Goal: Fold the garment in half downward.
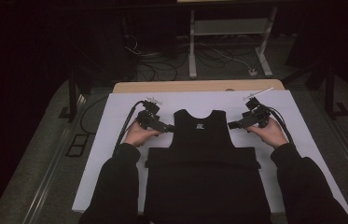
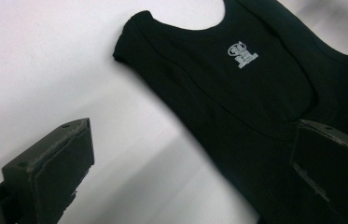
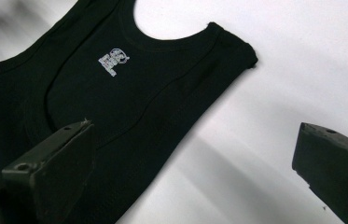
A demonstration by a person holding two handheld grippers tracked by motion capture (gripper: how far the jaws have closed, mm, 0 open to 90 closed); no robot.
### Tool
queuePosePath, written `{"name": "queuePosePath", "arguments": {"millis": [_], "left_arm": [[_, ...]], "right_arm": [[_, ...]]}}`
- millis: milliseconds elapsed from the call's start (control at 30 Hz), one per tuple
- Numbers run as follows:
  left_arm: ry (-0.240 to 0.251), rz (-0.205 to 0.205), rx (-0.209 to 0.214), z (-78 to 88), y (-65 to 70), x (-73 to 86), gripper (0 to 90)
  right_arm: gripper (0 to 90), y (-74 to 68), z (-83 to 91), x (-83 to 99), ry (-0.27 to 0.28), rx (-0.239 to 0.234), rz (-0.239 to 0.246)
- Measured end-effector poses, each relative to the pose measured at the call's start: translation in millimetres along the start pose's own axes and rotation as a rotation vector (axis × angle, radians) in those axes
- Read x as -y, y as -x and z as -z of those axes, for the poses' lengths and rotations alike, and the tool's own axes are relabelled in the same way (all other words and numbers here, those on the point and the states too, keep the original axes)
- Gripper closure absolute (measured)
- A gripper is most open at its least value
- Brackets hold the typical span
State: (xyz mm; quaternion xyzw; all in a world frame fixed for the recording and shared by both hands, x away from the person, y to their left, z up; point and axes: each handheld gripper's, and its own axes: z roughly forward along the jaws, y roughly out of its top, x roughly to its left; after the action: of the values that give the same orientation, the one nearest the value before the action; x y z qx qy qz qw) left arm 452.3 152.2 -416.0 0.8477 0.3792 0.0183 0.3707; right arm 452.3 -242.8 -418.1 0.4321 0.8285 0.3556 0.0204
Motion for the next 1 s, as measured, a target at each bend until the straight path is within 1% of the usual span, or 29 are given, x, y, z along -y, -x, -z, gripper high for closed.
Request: {"name": "queuePosePath", "arguments": {"millis": [33,200,233,433,500,567,667,733,767,867,933,967,1000], "left_arm": [[-0.003,0.005,0.001,-0.9,0.2,-0.3,0.0],[-0.017,-0.006,0.002,-7.0,1.7,-1.4,0.0],[-0.012,0.002,0.005,-8.1,2.3,-1.5,0.0],[-0.030,-0.001,0.016,-15.6,3.3,-2.0,0.0],[-0.030,0.003,0.019,-18.1,4.0,-2.3,0.0],[-0.053,0.001,0.022,-20.3,4.5,-3.2,0.0],[-0.058,-0.010,0.008,-23.7,7.5,-3.9,0.0],[-0.065,-0.010,0.010,-25.5,8.8,-4.5,0.3],[-0.067,-0.013,0.013,-26.3,8.9,-4.7,0.8],[-0.064,-0.006,0.014,-27.2,9.4,-5.2,3.4],[-0.060,0.003,0.017,-27.7,9.0,-5.2,5.5],[-0.061,0.004,0.012,-28.0,9.1,-5.1,7.8],[-0.064,0.005,-0.007,-28.7,10.0,-5.1,12.3]], "right_arm": [[0.0,-0.3,-1.0,0.0,-0.001,0.000,0.000],[0.0,-1.4,-6.8,-1.1,-0.006,-0.003,-0.003],[0.0,-1.9,-8.1,-1.4,-0.008,-0.005,0.000],[0.0,-5.0,-14.9,-2.9,-0.014,-0.005,0.009],[2.5,-6.0,-16.9,-2.9,-0.016,-0.004,0.007],[3.8,-6.5,-18.8,-2.7,-0.014,-0.009,0.008],[7.2,-7.6,-21.3,-2.4,-0.018,-0.013,0.006],[9.6,-8.1,-22.3,-2.3,-0.017,-0.015,0.006],[11.0,-8.4,-22.4,-2.3,-0.014,-0.016,0.005],[14.0,-9.3,-22.8,-2.3,-0.005,-0.024,0.007],[16.7,-10.2,-23.6,-2.2,-0.009,-0.024,0.008],[17.9,-10.7,-24.3,-2.1,-0.012,-0.022,0.010],[19.0,-11.0,-24.9,-2.0,-0.014,-0.020,0.013]]}}
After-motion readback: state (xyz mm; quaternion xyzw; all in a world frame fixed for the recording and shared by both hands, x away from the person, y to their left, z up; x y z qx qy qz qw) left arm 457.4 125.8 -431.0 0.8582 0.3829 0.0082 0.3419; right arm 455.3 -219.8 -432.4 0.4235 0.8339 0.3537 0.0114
